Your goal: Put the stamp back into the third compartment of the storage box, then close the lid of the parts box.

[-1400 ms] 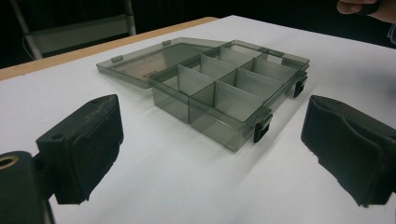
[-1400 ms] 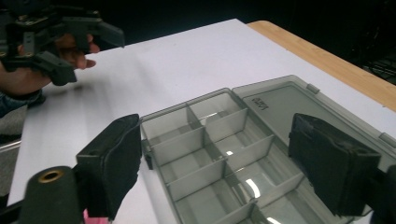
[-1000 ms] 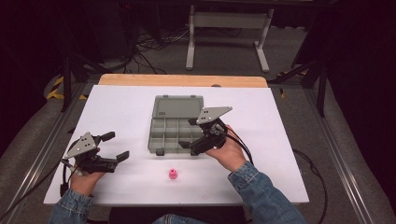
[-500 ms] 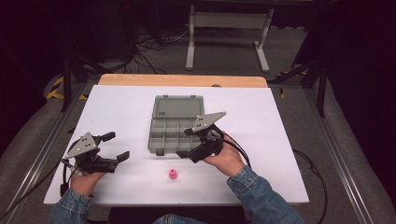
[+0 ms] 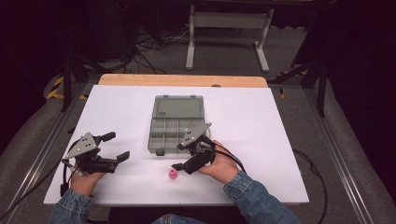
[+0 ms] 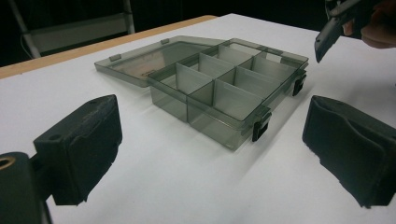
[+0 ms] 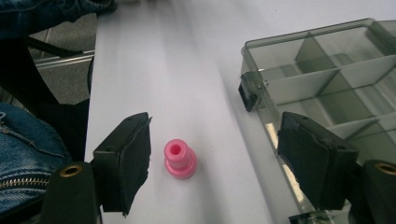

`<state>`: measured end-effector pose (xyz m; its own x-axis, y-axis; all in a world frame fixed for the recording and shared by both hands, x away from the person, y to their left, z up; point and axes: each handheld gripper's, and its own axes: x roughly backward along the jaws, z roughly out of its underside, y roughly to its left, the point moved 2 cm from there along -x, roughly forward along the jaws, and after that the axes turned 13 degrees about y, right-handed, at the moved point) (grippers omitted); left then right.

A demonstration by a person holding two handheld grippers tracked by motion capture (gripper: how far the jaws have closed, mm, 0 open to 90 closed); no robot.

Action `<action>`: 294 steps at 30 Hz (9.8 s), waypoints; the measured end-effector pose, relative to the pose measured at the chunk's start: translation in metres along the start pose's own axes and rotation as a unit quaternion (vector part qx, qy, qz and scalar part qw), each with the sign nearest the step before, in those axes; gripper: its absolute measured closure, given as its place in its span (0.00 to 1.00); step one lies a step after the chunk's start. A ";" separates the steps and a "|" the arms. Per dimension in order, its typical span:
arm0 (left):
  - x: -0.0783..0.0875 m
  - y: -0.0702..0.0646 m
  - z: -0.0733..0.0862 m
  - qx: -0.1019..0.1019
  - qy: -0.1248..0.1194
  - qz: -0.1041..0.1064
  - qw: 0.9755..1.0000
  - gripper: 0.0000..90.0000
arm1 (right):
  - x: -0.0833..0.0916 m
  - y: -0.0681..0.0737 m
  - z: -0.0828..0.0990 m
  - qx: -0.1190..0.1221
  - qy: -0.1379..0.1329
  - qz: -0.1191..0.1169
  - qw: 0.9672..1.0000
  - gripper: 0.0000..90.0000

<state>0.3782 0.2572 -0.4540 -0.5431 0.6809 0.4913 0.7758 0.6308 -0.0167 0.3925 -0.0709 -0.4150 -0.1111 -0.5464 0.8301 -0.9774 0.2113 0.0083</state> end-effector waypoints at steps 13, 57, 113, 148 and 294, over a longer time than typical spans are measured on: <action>0.000 -0.001 0.000 0.001 0.001 0.001 1.000 0.06 | -0.025 0.012 -0.001 0.022 0.048 -0.012 0.999 0.30; 0.000 -0.001 0.000 -0.001 0.001 -0.001 1.000 0.06 | -0.059 0.019 -0.005 0.044 0.147 -0.007 0.988 0.72; 0.000 0.000 0.000 -0.001 0.002 0.001 1.000 0.06 | 0.014 -0.036 -0.025 -0.011 0.080 0.049 0.996 0.72; -0.001 0.000 0.000 -0.002 0.004 0.000 1.000 0.06 | 0.009 -0.096 -0.029 -0.067 0.065 0.088 0.992 0.72; -0.157 0.096 -0.085 0.080 0.283 -0.016 0.956 0.99 | -0.004 -0.199 0.056 -0.211 0.092 0.132 0.964 0.98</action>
<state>0.5653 0.1792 -0.4589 -0.2704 0.3782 0.8854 0.6780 0.7277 -0.1037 0.5779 -0.1557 -0.4511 -0.2739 -0.2837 0.9190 -0.7555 0.6548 -0.0231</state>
